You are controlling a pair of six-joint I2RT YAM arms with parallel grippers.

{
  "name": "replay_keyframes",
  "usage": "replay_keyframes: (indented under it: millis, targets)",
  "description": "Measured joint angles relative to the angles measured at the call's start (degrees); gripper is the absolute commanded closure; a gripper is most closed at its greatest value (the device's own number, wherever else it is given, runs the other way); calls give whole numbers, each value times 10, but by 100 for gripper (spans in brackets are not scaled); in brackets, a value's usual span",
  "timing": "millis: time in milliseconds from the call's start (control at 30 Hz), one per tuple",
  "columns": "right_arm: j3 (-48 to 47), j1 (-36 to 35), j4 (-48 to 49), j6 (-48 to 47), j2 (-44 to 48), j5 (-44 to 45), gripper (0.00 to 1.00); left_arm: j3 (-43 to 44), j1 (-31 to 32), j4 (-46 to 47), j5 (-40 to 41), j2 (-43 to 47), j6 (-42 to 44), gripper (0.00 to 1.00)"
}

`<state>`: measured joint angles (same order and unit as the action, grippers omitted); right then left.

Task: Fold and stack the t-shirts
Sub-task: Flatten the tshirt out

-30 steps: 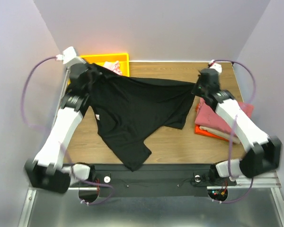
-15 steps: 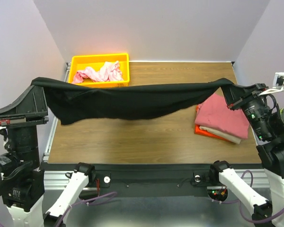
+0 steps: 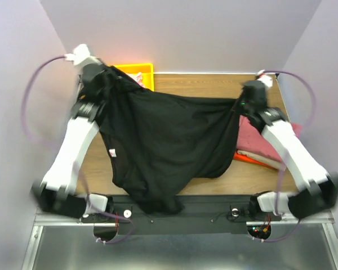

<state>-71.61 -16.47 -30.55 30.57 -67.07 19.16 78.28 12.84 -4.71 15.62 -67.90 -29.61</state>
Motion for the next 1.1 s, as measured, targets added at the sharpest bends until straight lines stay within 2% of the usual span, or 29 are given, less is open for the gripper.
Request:
replay_keyframes:
  millis: [33,67,100,133,167,233,267,300,400,500,600,667,800,900,967,1100]
  targets:
    - [6,0,5,7,-56,15,96,5,-3,9,2,-46,1,88]
    - [7,0,8,10,-97,25,88,10,-6,18,2,-108,2,72]
    - [8,3,14,14,-157,32,84,16,-9,18,1,-167,6,41]
    - [9,3,18,16,-200,35,75,25,-10,10,0,-212,5,30]
    - [8,5,18,17,-246,36,52,38,-11,0,-1,-262,11,2]
    - [0,7,16,9,-304,36,30,66,-12,-25,-4,-341,9,1]
    - [-6,8,16,10,-329,35,6,70,-12,-32,-7,-359,12,1]
    - [-13,9,15,3,-346,29,0,70,-13,-44,-10,-366,11,1]
    - [-18,10,21,-5,-344,14,0,66,-13,-52,-11,-341,6,1]
    - [-14,10,27,-11,-307,-7,0,26,-8,-38,-11,-257,-4,1]
    - [29,10,44,-15,-233,-34,0,-67,17,-7,-2,-110,-23,1]
    - [80,10,56,-16,-173,-57,0,-140,58,12,3,-19,-38,1]
    - [184,2,59,-5,-87,-100,0,-295,146,24,-13,84,-83,1]
    - [238,-22,55,7,-47,-118,0,-390,176,31,-44,90,-117,1]
    - [258,-56,55,14,-34,-127,0,-450,192,27,-68,56,-134,1]
    - [269,-126,71,28,-70,-141,0,-499,208,19,-87,10,-149,1]
